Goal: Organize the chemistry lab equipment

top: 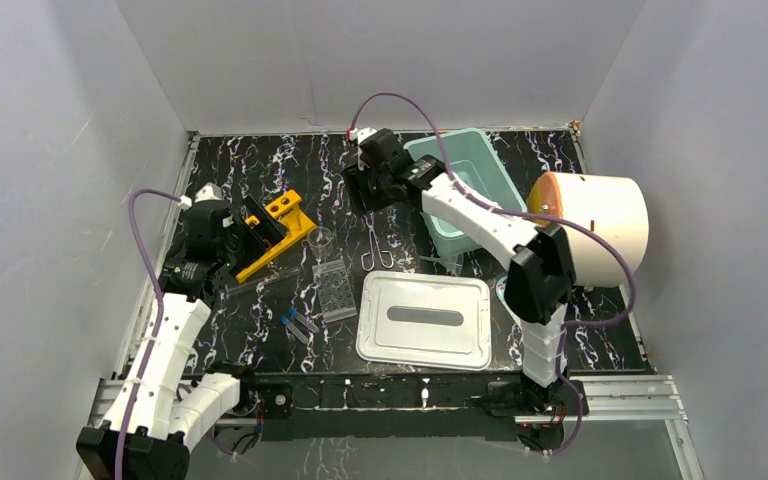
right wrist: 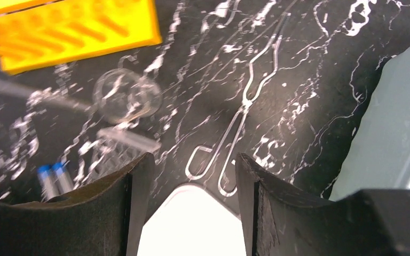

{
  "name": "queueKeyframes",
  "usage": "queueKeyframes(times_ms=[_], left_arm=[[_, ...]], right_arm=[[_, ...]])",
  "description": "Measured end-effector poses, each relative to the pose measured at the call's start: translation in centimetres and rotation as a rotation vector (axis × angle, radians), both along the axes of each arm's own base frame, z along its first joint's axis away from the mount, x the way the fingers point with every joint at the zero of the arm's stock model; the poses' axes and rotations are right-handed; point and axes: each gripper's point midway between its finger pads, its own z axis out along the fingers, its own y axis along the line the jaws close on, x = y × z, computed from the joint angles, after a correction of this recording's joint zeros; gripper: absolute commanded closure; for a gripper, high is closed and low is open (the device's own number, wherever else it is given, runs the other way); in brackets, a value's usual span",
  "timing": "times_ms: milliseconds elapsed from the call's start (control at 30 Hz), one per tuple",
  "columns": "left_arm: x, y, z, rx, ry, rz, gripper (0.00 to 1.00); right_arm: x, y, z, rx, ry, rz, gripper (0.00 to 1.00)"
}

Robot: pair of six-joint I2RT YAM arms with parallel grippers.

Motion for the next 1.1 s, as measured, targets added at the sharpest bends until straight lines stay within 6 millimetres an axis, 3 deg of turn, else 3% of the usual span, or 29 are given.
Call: queueKeyframes(times_ms=[267, 400, 500, 733, 833, 1100], left_arm=[[-0.8, -0.4, -0.2, -0.037, 0.012, 0.0, 0.02], [-1.1, -0.4, -0.5, -0.038, 0.027, 0.0, 0.02], [-1.2, -0.6, -0.7, -0.044, 0.038, -0.01, 0.02], [-1.2, -0.9, -1.6, -0.037, 0.084, -0.034, 0.02], [-1.1, -0.9, -1.9, -0.028, 0.097, -0.042, 0.02], [-1.0, -0.9, -1.9, -0.018, 0.098, -0.053, 0.02]], right_arm=[[5.7, -0.1, -10.8, -0.196, 0.002, -0.135, 0.34], [7.9, 0.4, -13.7, -0.249, -0.011, -0.162, 0.34], [9.5, 1.4, -13.9, -0.245, -0.039, -0.179, 0.35], [14.2, 4.4, -11.4, -0.164, -0.144, -0.255, 0.47], [14.9, 4.0, -11.8, -0.161, -0.136, -0.285, 0.49], [15.8, 2.0, -15.2, -0.205, -0.083, -0.305, 0.48]])
